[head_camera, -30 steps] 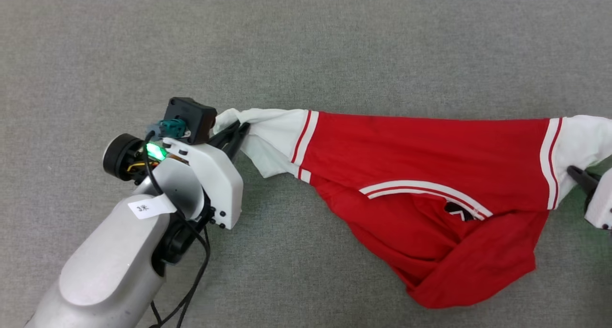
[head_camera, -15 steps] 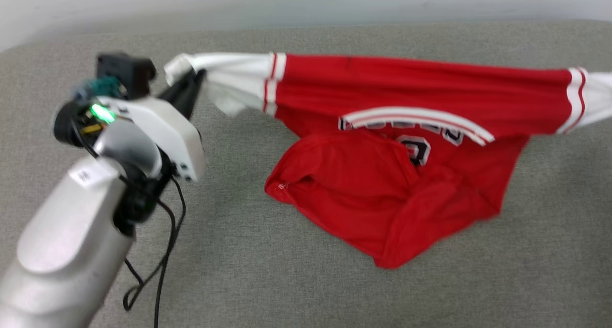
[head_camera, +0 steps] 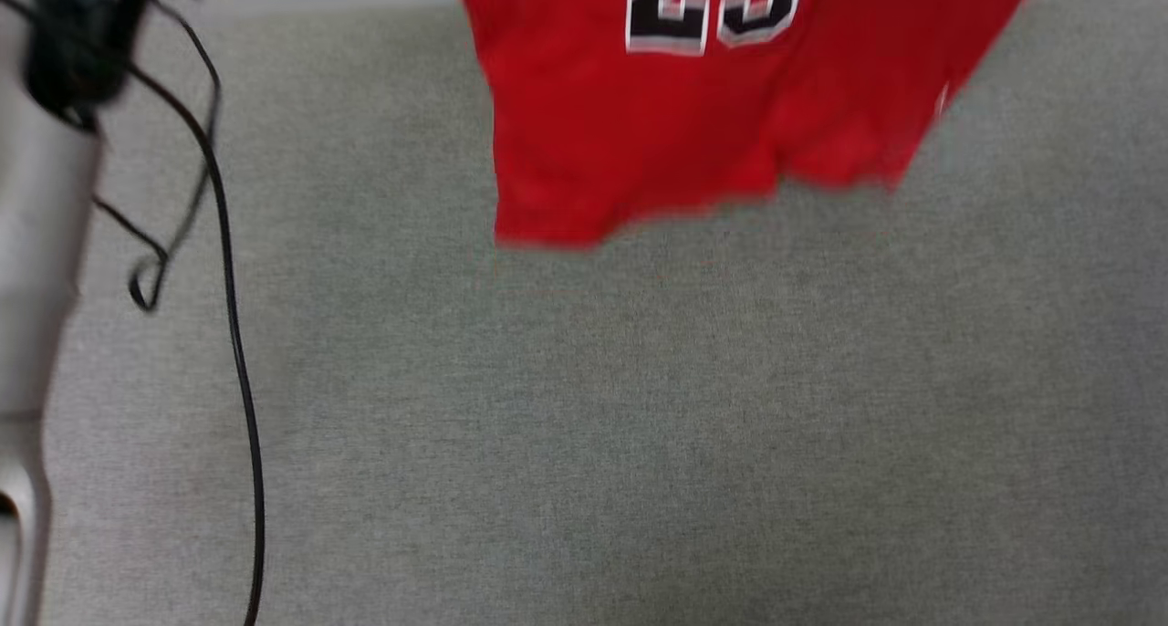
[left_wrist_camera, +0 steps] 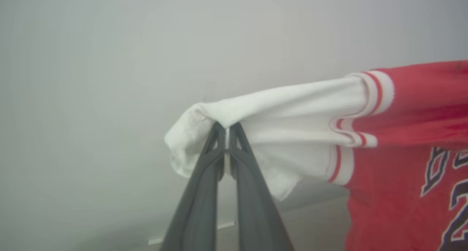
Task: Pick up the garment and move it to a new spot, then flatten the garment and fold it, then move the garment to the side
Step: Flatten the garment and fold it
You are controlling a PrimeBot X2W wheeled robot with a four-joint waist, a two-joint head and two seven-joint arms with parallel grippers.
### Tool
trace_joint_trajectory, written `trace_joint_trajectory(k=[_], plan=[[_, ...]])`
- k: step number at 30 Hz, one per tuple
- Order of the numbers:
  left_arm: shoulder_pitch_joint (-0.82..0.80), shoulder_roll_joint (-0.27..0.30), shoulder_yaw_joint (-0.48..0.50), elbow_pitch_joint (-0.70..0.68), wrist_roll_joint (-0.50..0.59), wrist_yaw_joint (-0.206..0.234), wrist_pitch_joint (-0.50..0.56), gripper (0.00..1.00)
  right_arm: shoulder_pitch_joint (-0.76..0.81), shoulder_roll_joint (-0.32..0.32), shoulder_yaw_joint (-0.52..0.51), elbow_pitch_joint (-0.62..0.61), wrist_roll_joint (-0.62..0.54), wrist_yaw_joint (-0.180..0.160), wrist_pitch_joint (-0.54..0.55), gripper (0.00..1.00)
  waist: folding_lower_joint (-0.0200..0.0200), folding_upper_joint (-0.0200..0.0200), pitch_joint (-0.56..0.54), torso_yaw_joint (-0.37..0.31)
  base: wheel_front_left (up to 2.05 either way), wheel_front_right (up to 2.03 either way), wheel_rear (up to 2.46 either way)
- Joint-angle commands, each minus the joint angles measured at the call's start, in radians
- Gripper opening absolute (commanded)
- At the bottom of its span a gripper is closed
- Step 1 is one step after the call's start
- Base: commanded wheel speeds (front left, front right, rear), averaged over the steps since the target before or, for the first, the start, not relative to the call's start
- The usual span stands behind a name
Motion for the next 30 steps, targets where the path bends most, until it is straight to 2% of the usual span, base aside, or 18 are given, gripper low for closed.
trace_joint_trajectory(k=[1, 9, 14, 22, 30], plan=[[-0.041, 0.019, 0.014, 0.036, 0.017, 0.005, -0.015, 0.00, -0.045, 0.000, -0.017, 0.026, -0.017, -0.004, -0.020, 0.00, -0.0001, 0.0000, 0.032, -0.006, 0.00, 0.00, 0.00], [-0.309, 0.032, 0.010, 0.156, 0.088, -0.017, -0.113, 0.00, -0.311, 0.047, -0.016, 0.125, -0.132, -0.004, -0.152, 0.00, -0.0001, 0.0000, 0.139, -0.017, 0.00, 0.00, 0.00], [-0.366, 0.009, 0.019, 0.248, 0.072, -0.037, -0.150, 0.00, -0.379, 0.087, 0.013, 0.202, -0.139, -0.004, -0.207, 0.00, -0.0001, 0.0000, 0.208, -0.017, 0.00, 0.00, 0.00], [-0.278, -0.032, 0.035, 0.390, 0.007, -0.092, -0.207, 0.00, -0.314, 0.141, 0.068, 0.326, -0.073, -0.003, -0.287, 0.00, -0.0001, 0.0000, 0.265, -0.012, 0.00, 0.00, 0.00], [-0.046, -0.067, 0.057, 0.488, -0.097, -0.151, -0.267, 0.00, -0.098, 0.131, 0.138, 0.434, 0.033, -0.003, -0.345, 0.00, -0.0001, 0.0000, 0.229, -0.002, 0.00, 0.00, 0.00]])
